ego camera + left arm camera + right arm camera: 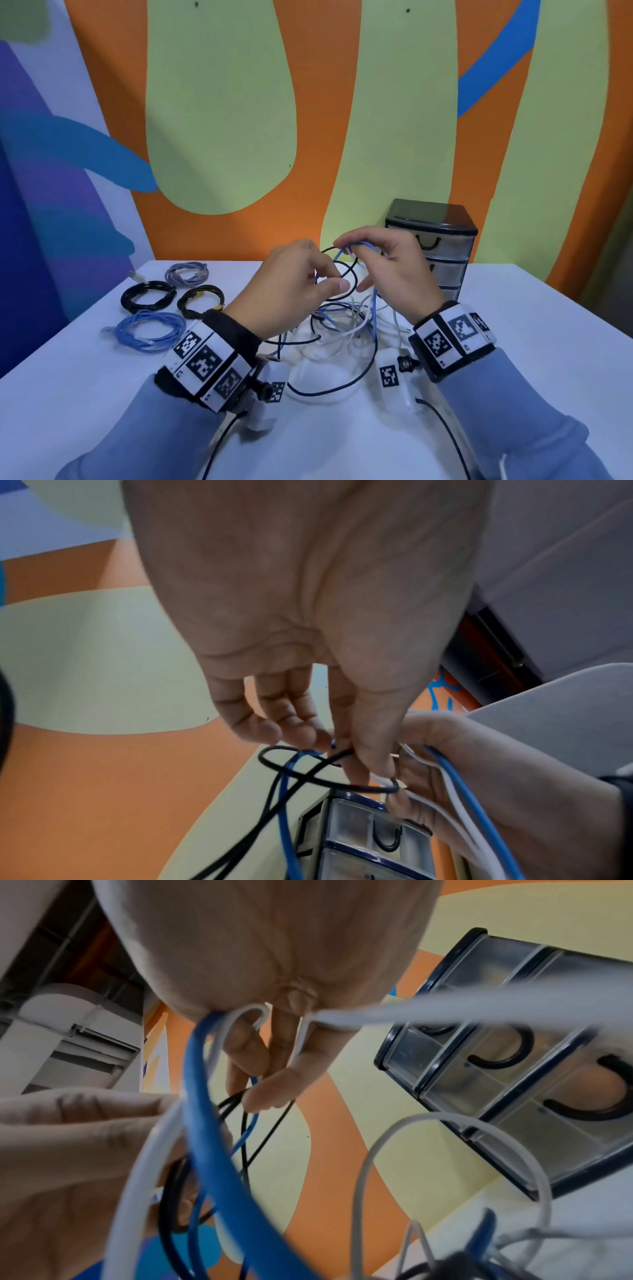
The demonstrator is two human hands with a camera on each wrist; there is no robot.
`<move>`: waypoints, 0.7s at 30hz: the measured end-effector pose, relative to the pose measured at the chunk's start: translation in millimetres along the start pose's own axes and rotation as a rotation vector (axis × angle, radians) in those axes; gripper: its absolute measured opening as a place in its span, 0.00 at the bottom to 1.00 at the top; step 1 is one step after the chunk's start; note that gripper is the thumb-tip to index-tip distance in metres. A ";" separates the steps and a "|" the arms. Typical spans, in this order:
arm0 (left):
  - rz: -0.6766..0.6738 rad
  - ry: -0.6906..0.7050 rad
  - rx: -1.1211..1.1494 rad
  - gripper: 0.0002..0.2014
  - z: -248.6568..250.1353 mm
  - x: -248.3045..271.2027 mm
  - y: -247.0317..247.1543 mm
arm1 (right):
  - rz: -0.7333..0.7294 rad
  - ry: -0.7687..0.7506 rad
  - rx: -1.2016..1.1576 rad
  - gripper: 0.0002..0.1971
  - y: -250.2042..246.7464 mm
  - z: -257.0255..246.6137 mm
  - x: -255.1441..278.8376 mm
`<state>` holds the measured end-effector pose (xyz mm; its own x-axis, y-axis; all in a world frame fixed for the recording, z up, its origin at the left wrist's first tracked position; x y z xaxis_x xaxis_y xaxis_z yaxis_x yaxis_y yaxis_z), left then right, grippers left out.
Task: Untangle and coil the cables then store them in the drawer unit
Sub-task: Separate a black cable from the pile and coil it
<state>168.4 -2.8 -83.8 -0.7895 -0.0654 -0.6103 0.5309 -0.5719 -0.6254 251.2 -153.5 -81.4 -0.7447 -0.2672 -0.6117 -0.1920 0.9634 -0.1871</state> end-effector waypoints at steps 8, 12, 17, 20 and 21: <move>0.155 0.004 0.426 0.08 2.9 -2.4 -20.6 | 0.258 0.149 -0.012 0.26 -24.3 32.0 -14.2; 0.492 -0.048 0.687 0.07 -7.7 -4.2 -48.1 | 0.381 0.225 0.017 0.27 -44.4 46.4 -16.7; 0.890 -0.247 0.836 0.09 -44.4 1.6 -82.1 | 0.498 0.267 0.085 0.26 -66.3 54.5 -15.9; 0.965 -0.369 0.815 0.10 -60.0 3.7 -80.8 | 0.518 0.256 0.141 0.26 -66.7 52.9 -14.7; 0.993 -0.398 0.810 0.10 -63.1 4.6 -80.2 | 0.519 0.265 0.136 0.26 -66.3 52.9 -14.5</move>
<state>141.7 94.4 -67.1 -0.2882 -0.8847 -0.3665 0.7057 -0.4549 0.5432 308.5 -214.7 -100.8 -0.8566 0.2691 -0.4403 0.3101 0.9504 -0.0223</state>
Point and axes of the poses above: each hand's wrist, its own x-axis away from the middle knuckle, its own y-axis out of the palm, z = x × y, the point moved 5 cm from there along -x, towards the middle knuckle, and after that the axes turned 8 degrees about z, right-handed, at the moved point
